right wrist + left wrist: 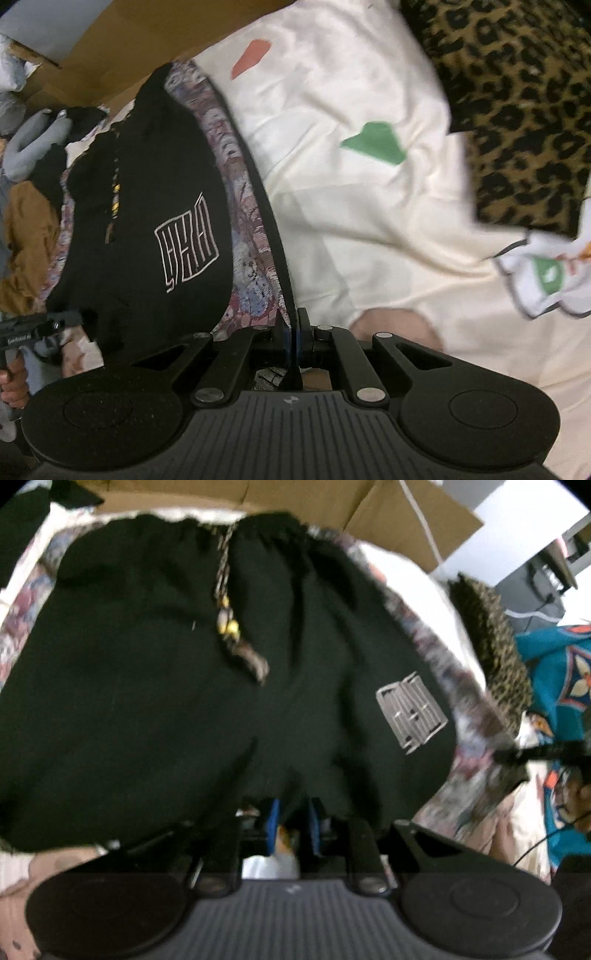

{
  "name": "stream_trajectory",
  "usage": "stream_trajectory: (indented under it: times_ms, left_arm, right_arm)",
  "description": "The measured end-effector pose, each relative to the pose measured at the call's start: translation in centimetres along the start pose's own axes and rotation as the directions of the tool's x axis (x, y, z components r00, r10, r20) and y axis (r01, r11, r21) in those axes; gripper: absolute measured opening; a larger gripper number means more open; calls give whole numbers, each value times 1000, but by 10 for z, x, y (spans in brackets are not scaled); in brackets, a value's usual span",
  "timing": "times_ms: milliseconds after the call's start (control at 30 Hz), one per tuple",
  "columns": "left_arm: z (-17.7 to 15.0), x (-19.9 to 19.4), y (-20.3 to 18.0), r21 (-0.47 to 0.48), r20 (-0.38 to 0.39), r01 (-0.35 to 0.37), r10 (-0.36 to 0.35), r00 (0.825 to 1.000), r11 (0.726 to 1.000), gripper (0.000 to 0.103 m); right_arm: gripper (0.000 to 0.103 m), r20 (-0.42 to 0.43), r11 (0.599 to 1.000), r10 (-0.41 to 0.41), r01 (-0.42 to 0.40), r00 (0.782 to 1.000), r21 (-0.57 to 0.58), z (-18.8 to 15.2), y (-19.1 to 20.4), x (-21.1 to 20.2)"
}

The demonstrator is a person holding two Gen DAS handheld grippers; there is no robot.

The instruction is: Fold clothes

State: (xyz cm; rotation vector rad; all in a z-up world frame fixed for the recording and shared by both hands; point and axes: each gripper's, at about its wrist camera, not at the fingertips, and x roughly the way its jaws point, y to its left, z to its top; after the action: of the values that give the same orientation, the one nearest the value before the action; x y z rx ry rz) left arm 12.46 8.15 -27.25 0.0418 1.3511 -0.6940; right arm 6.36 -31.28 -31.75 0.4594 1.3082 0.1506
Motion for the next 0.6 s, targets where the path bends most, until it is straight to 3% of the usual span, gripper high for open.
stream_trajectory:
  times_ms: [100,267,367,433,533,600]
  left_arm:
    - [-4,9,-2,6,-48,19,-19,999,1000,23]
    - [-7,20,-10,10,-84,94,-93,992,995,58]
    - [-12,33,-12,-17,-120,115,-116,986,993,58]
    - [-16,44,-12,-46,-148,99,-105,983,994,50]
    - [-18,49,-5,-102,-164,125,-140,977,987,3]
    - [-19,47,-3,-101,-172,120,-137,976,988,4]
  right_arm:
    - [0,28,1000,-24,24,999,1,6,-6,-9]
    - [0,49,999,-46,46,998,2,17,-11,-18]
    - [0,29,998,-55,55,998,2,15,-11,-9]
    - [1,16,998,-57,57,998,2,12,-13,-5]
    - [5,7,999,-45,45,999,-1,10,-14,-2]
    - [9,7,999,-31,31,1000,-10,9,-14,-1]
